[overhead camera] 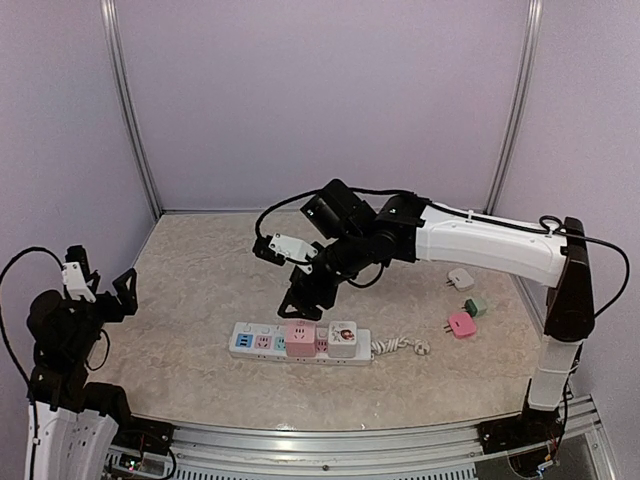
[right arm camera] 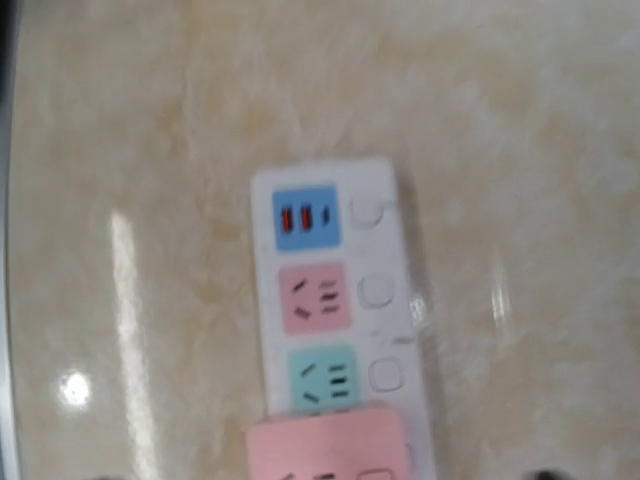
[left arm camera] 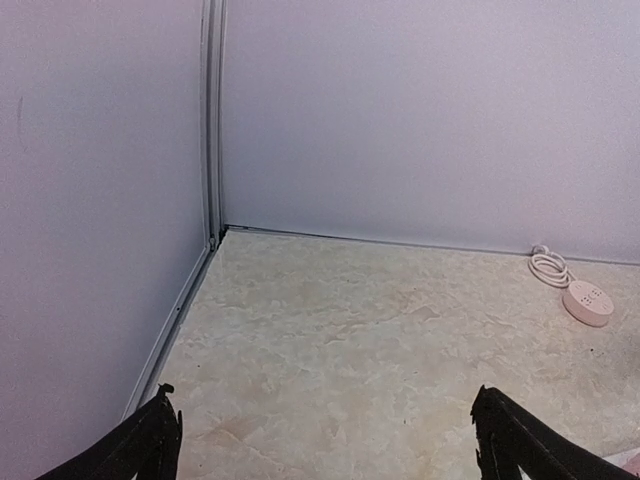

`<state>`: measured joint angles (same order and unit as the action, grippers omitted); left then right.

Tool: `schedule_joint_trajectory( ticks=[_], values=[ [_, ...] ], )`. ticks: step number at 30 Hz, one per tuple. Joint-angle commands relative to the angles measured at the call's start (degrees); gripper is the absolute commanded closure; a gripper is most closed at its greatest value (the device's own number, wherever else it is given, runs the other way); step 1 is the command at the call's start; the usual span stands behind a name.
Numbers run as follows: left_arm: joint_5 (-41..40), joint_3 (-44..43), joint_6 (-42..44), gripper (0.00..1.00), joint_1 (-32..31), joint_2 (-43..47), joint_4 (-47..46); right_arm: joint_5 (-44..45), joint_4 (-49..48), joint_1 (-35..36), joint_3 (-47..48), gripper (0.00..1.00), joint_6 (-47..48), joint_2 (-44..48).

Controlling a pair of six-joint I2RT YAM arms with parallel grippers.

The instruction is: Insert the plug

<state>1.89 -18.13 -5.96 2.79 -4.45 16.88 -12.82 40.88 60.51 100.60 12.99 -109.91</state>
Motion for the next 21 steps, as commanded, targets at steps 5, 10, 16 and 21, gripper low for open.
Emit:
schedule_joint_trajectory(
  ticks=[5, 10, 16, 21],
  values=[
    [0.6, 0.4, 0.7, 0.01, 0.1, 2.1, -0.2, 7.9, -5.0, 3.7, -6.8, 0.81, -22.5, 3.7],
    [0.9, 0.5, 0.6, 0.01, -0.1, 2.6, -0.4, 12.3, -4.1, 5.2, -9.1, 0.95, -26.9, 3.7],
    [0.6, 0.5, 0.6, 0.01, 0.0, 3.4, -0.3, 13.3, -6.7, 4.3, -14.5, 0.97, -29.2, 0.4],
    [0.6, 0.5, 0.7, 0.01, 0.1, 3.6, -0.2, 13.0, -6.1, 2.5, -17.1, 1.0, -31.4, -2.6]
  ],
)
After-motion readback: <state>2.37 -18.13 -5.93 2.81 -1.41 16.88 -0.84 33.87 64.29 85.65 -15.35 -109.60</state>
